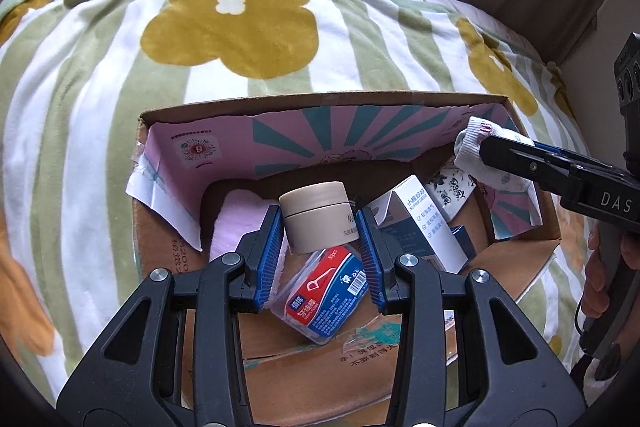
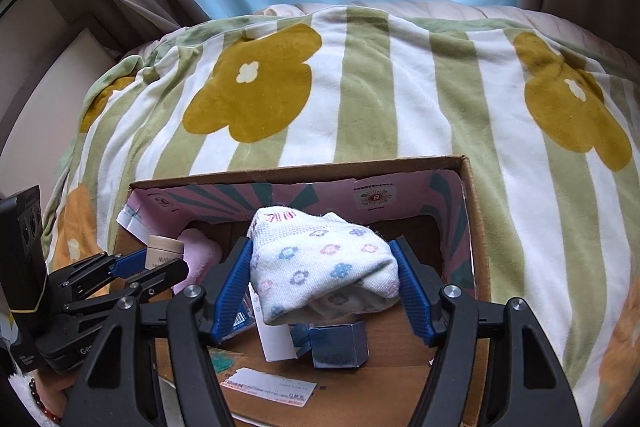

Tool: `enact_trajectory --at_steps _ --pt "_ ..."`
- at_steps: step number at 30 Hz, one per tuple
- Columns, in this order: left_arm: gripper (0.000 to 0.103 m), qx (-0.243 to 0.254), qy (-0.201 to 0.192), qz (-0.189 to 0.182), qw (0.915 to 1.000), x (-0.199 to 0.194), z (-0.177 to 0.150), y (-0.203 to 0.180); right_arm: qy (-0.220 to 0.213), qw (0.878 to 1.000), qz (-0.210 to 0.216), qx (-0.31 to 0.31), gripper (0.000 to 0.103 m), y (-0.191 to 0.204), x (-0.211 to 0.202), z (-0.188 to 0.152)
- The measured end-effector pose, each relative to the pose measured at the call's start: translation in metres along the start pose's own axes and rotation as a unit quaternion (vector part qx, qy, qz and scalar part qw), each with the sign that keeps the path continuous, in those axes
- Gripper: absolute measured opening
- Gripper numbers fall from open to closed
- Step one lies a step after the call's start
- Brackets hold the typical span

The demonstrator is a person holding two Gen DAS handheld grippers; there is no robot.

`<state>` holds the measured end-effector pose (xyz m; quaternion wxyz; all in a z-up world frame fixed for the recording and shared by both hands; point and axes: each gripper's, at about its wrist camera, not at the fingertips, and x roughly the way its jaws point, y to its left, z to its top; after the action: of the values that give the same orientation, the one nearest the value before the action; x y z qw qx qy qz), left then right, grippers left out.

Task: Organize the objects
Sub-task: 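Carry the beige jar and sock into the pink box and release both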

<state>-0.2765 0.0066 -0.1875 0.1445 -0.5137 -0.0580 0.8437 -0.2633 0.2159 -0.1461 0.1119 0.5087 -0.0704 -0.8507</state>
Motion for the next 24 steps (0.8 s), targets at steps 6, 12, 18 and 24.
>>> enact_trajectory --at_steps 6,12,18,24 --pt "0.046 0.000 0.021 0.010 0.9997 0.000 0.009 0.001 0.017 0.999 -0.009 0.026 0.069 -0.006 0.010 0.008" --pt "0.103 0.006 0.015 0.023 0.9996 -0.004 0.007 0.000 -0.007 0.998 -0.020 0.060 0.103 -0.016 0.000 0.006" --pt "0.103 -0.011 0.012 0.019 0.9997 -0.007 0.001 0.005 0.000 0.999 -0.030 0.046 0.103 -0.013 -0.002 0.001" --pt "0.103 -0.010 0.009 0.021 0.9997 -0.017 -0.001 0.007 0.006 0.998 -0.028 0.047 0.103 -0.013 -0.001 -0.003"
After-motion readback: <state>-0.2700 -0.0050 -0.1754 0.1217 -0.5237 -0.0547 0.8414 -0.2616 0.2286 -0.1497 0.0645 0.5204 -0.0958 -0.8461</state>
